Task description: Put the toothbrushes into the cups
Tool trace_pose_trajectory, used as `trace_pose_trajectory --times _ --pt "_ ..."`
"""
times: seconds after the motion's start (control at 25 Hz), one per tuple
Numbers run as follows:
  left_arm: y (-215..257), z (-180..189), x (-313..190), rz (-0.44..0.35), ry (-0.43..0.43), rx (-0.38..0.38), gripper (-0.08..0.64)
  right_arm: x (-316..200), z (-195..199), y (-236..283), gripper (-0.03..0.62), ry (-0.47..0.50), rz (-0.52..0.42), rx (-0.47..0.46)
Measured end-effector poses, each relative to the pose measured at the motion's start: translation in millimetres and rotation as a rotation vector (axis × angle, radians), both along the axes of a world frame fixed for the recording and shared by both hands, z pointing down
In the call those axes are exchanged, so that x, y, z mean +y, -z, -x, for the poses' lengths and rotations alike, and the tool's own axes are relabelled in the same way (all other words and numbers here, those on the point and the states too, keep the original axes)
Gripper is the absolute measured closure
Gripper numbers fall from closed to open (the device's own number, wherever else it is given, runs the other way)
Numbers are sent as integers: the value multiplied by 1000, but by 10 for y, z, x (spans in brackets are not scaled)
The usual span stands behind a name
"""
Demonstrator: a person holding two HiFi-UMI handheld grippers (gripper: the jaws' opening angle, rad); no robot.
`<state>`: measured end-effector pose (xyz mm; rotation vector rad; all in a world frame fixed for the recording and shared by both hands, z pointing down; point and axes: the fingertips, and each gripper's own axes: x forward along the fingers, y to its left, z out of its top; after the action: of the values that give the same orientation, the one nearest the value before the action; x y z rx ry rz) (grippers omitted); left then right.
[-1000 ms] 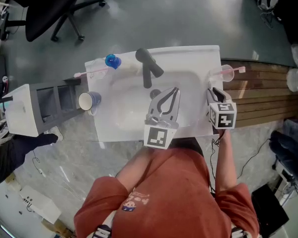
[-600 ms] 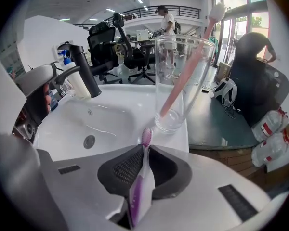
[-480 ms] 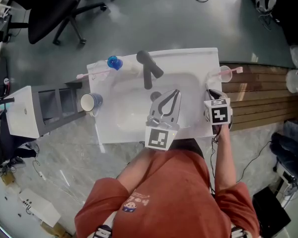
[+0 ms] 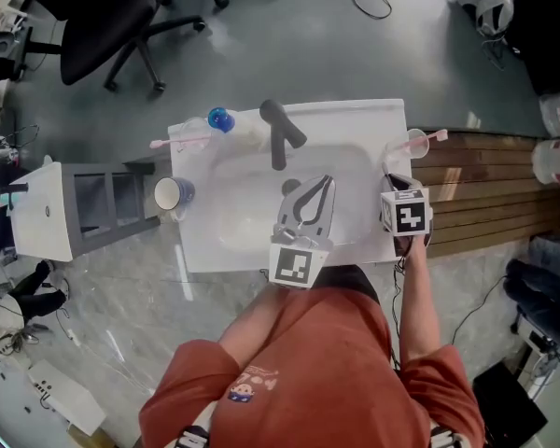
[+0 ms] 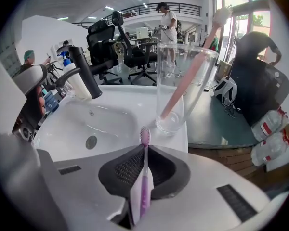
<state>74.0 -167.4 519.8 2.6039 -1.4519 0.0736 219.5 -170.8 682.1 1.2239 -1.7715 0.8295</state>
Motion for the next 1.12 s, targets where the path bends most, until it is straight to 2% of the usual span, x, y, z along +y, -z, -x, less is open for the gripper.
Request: trace_pose_trajectory --times 0.2,0.48,0.64,0.84,1.12 --pt "54 -80 90 0 -18 -26 534 39 -59 188 557 -30 -58 -23" --pt "303 -245 304 -26 -22 27 534 183 -154 445 557 -62 -129 -69" --pt "402 -392 469 -36 -53 -12 538 297 -264 637 557 -82 -180 -93" --pt "583 -500 654 -34 -25 28 541 456 -399 923 557 -98 -251 -121" --pt "827 -639 932 -50 0 10 541 755 -631 1304 557 -115 -335 -152"
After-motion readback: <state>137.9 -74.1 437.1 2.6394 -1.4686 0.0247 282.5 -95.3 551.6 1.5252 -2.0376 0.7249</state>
